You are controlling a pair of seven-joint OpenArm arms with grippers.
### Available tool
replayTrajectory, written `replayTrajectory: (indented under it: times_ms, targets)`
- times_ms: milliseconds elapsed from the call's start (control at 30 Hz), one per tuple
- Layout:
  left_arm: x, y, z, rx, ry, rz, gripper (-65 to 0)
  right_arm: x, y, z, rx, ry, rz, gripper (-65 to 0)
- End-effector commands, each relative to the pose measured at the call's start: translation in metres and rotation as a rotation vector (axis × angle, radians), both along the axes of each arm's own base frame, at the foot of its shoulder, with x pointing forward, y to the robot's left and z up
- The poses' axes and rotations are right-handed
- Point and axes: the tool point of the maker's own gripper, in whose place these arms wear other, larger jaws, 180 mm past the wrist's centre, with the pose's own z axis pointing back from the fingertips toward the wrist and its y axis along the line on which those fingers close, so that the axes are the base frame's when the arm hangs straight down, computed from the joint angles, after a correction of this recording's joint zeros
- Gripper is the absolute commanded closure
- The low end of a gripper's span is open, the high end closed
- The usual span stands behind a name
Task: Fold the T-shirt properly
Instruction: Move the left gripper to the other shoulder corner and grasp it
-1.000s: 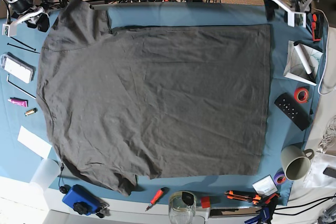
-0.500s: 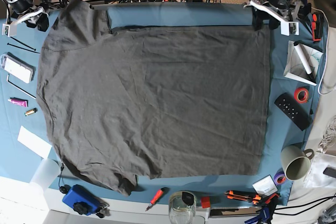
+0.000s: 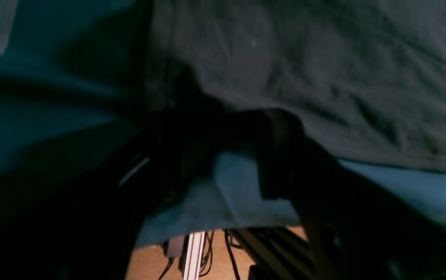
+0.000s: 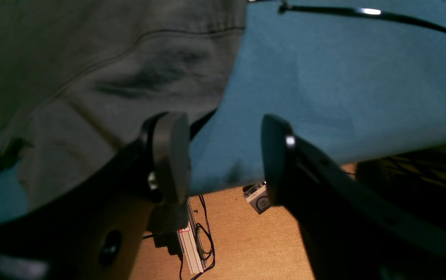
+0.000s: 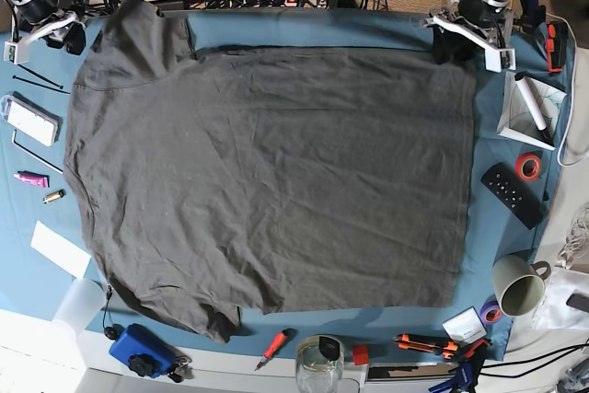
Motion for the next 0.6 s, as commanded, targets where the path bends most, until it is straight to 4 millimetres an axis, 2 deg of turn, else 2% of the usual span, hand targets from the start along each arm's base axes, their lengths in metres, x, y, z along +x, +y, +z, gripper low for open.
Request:
replayTrajectory:
  times_ms: [0, 167, 567]
  targets:
    - [-0.0059, 0.0004, -0.0035, 0.005, 0.030, -0.006, -30.4, 0.0056, -0.0047, 0.0109, -0.025, -0.029, 0.012, -29.6]
    - [-0.0065, -0.0054, -0.0036, -0.018, 0.029, -0.009, -28.0, 0.0055, -0.0047, 0.0109, -0.025, -0.029, 0.012, -29.6]
    - [-0.0033, -0.0055, 0.0017, -0.014, 0.013, -0.011, -27.9, 0.0055, -0.0048, 0.0108, -0.025, -0.029, 0.012, -29.6]
